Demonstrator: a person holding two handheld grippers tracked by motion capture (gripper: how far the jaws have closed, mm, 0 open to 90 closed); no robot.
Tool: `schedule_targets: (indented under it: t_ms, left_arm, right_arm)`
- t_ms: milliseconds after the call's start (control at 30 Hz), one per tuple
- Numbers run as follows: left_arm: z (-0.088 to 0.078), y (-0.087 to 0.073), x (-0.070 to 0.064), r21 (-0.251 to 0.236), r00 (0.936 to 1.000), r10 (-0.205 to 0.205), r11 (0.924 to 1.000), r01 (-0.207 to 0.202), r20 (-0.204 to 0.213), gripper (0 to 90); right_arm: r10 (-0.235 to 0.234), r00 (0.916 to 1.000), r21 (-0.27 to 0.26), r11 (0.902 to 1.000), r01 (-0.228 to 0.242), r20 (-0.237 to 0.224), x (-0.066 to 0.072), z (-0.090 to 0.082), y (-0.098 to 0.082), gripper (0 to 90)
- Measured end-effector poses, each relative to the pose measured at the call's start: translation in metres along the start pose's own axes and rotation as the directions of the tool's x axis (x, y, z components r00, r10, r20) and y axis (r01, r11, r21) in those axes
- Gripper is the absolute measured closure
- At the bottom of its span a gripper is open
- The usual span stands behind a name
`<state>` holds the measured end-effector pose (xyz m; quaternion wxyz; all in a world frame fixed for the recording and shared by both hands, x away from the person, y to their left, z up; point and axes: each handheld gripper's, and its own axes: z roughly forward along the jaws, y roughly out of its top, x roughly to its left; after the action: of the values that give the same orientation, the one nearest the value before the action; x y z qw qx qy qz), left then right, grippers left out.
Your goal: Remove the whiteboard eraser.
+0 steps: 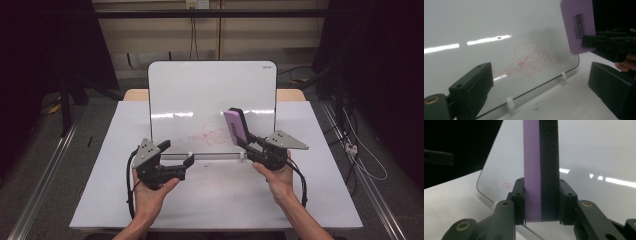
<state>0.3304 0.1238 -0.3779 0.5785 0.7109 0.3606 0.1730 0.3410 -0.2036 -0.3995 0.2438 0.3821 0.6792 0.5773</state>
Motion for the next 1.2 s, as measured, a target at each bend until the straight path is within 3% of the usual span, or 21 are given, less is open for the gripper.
schedule_targets:
  t_ms: [267, 567, 767, 967, 1200]
  left_arm:
    - [0.018, 0.009, -0.009, -0.024, 0.9988, -0.008, 0.9997, 0.009, 0.048, 5.7]
    - [0.033, 0.011, -0.012, -0.055, 0.9955, -0.064, 0.9962, 0.068, 0.070, 8.4]
    - [0.044, 0.012, -0.016, -0.091, 0.9905, -0.090, 0.9909, 0.099, 0.104, 10.1]
    - [0.052, 0.012, -0.020, -0.087, 0.9893, -0.097, 0.9904, 0.107, 0.109, 13.1]
    - [0.058, 0.009, -0.024, -0.090, 0.9830, -0.123, 0.9866, 0.136, 0.136, 19.5]
  right_arm:
    - [0.015, 0.9989, -0.026, 0.9995, -0.016, -0.045, 0.011, 0.004, -0.005, 64.4]
    - [0.063, 0.9911, -0.040, 0.9969, -0.068, -0.118, 0.021, 0.012, -0.015, 64.4]
    - [0.075, 0.9891, -0.045, 0.9957, -0.081, -0.127, 0.026, 0.015, -0.017, 64.4]
    - [0.061, 0.9869, -0.047, 0.9965, -0.069, -0.149, 0.033, 0.018, -0.019, 64.4]
    - [0.061, 0.9855, -0.042, 0.9968, -0.068, -0.159, 0.038, 0.021, -0.021, 64.4]
